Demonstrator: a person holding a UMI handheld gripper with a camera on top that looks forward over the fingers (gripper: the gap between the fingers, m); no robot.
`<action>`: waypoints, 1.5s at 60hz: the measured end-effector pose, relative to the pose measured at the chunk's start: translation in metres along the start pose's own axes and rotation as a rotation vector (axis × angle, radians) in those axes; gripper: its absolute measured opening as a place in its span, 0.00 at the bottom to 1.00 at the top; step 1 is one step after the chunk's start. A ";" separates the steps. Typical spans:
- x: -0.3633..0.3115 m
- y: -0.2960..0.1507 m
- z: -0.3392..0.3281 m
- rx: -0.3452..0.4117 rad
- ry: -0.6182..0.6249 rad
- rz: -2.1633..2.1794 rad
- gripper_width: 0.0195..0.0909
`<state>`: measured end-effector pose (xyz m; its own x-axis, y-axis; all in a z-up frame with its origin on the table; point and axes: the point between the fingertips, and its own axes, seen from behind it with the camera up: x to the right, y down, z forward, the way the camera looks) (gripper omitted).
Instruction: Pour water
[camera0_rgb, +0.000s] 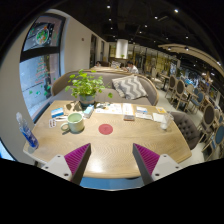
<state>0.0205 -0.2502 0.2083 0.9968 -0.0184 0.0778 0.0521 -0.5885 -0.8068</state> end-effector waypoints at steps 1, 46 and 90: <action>0.000 0.001 0.000 -0.002 0.002 0.000 0.93; -0.409 0.084 0.001 -0.011 -0.326 0.007 0.93; -0.498 0.020 0.126 0.211 -0.279 -0.035 0.25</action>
<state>-0.4672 -0.1509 0.0792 0.9708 0.2375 -0.0324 0.0686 -0.4048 -0.9118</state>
